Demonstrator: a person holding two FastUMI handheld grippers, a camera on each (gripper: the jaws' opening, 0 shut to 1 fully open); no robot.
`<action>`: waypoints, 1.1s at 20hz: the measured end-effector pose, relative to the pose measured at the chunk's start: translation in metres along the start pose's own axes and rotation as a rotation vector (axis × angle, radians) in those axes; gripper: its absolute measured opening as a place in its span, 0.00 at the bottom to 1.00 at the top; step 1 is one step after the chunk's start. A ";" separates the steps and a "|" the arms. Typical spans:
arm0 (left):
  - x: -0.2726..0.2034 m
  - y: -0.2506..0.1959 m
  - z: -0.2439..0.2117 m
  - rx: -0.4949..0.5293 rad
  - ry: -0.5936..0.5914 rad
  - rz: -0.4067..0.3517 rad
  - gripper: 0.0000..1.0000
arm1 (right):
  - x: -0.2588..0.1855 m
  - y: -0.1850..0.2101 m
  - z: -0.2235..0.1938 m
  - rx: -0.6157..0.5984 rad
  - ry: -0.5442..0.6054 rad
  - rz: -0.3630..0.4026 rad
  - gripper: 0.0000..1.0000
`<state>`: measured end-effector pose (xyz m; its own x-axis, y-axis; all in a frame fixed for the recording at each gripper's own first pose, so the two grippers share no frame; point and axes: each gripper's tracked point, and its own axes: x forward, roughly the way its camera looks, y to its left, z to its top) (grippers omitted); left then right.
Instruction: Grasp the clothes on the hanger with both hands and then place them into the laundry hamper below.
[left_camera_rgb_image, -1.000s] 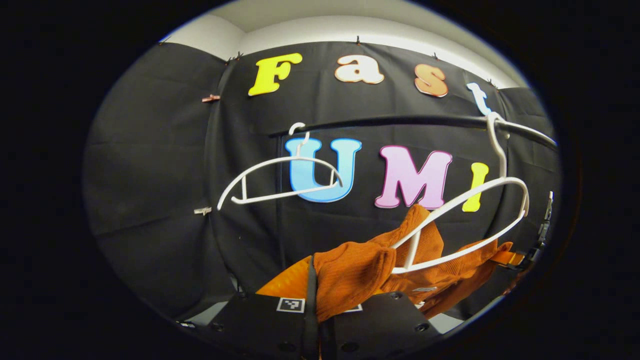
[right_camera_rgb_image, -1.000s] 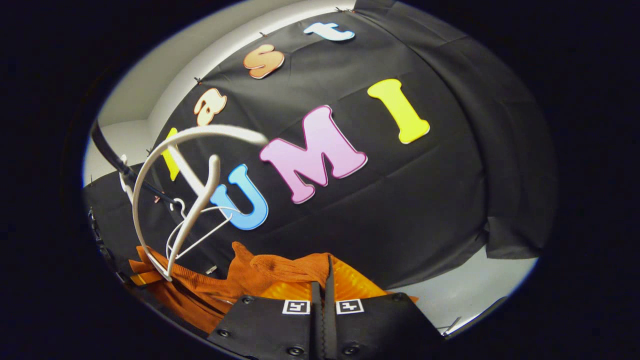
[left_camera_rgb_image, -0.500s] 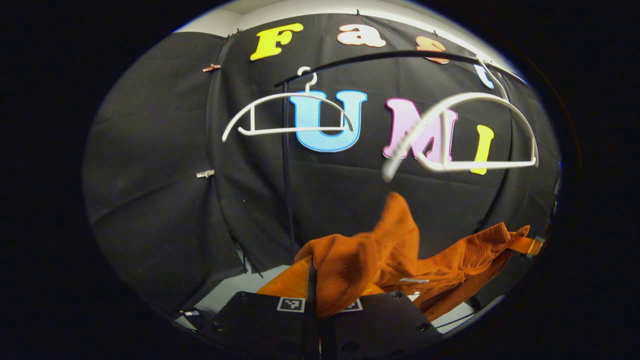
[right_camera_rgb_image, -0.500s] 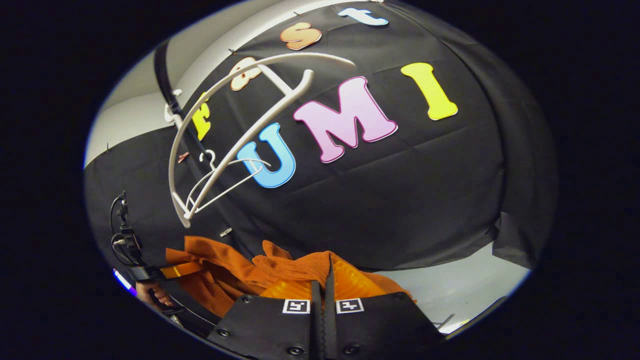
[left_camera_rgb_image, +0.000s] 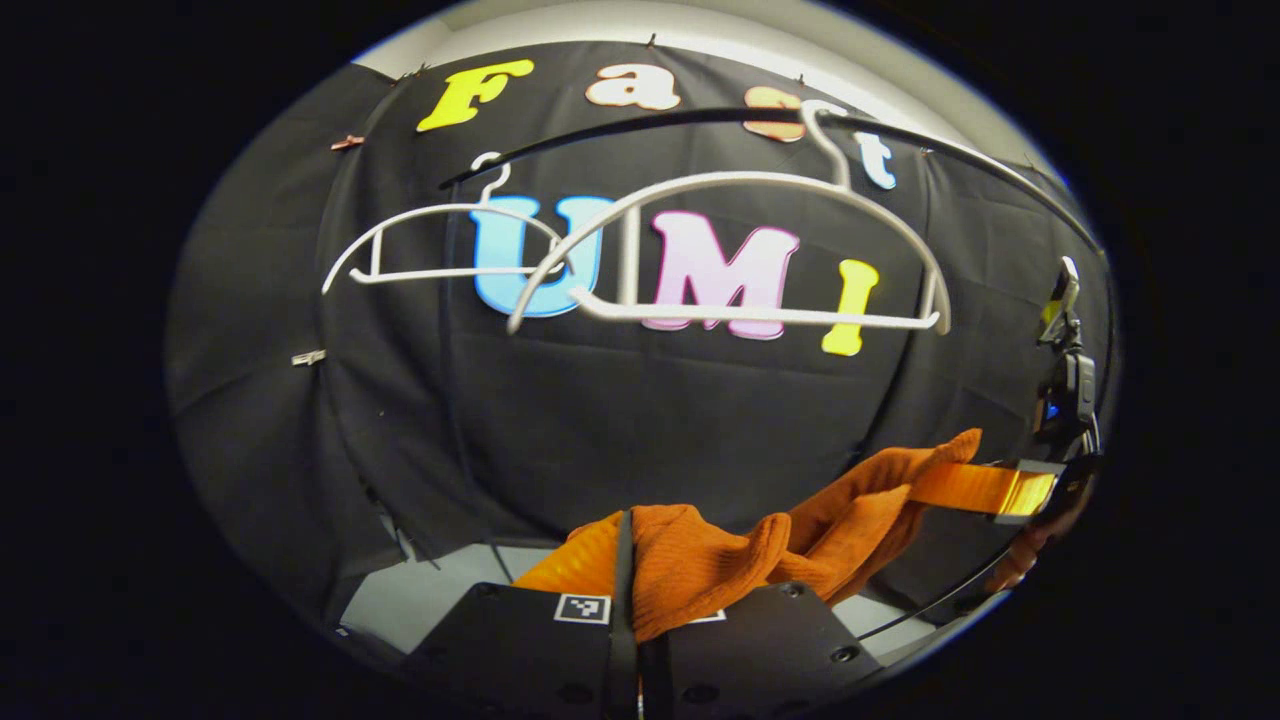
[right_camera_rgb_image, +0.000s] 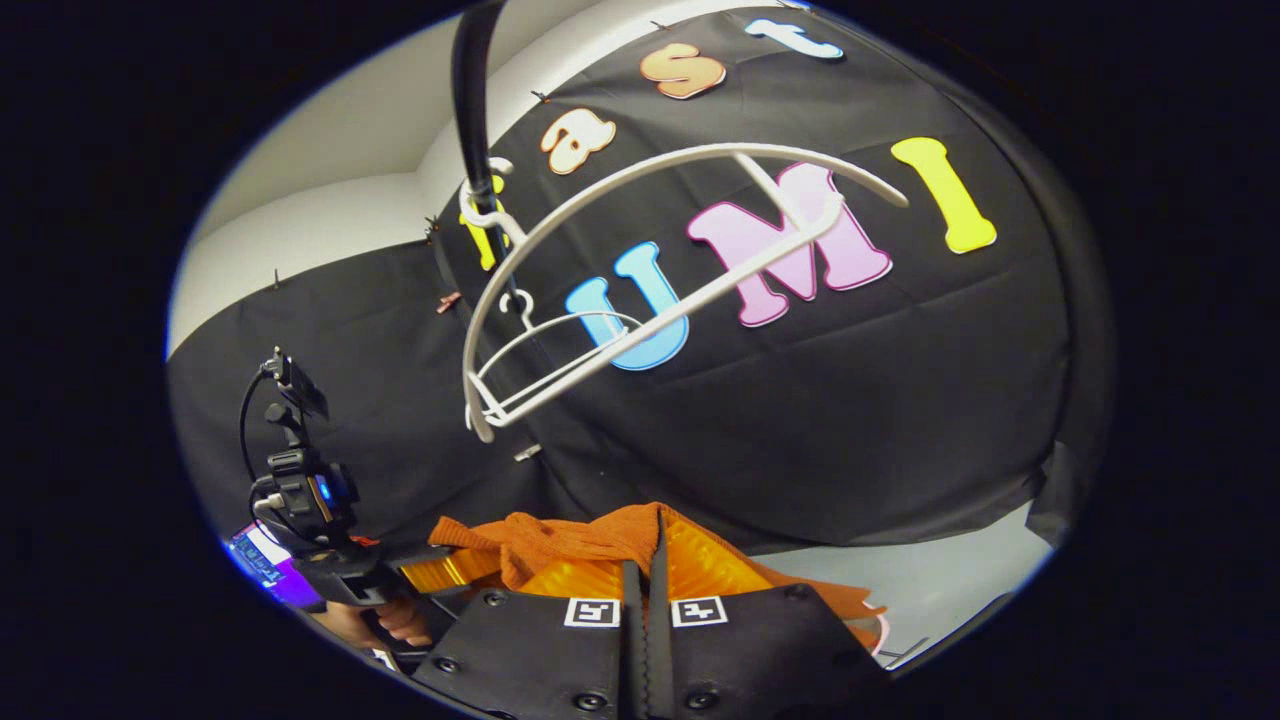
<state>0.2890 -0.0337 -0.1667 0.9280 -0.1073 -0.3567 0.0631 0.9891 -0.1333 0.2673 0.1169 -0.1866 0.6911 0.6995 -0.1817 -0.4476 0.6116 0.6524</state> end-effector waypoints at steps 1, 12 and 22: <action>0.003 -0.007 0.007 -0.006 -0.021 -0.017 0.07 | 0.002 0.007 0.003 -0.010 0.001 0.017 0.04; 0.058 -0.035 -0.086 -0.026 0.084 -0.089 0.08 | 0.027 -0.070 -0.086 -0.062 0.156 -0.110 0.04; 0.106 -0.001 -0.217 0.027 0.303 -0.005 0.08 | 0.045 -0.174 -0.187 -0.111 0.340 -0.316 0.05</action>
<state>0.3079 -0.0681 -0.4054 0.7762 -0.1338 -0.6162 0.0811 0.9903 -0.1128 0.2701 0.1110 -0.4465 0.5868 0.5425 -0.6011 -0.3157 0.8369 0.4471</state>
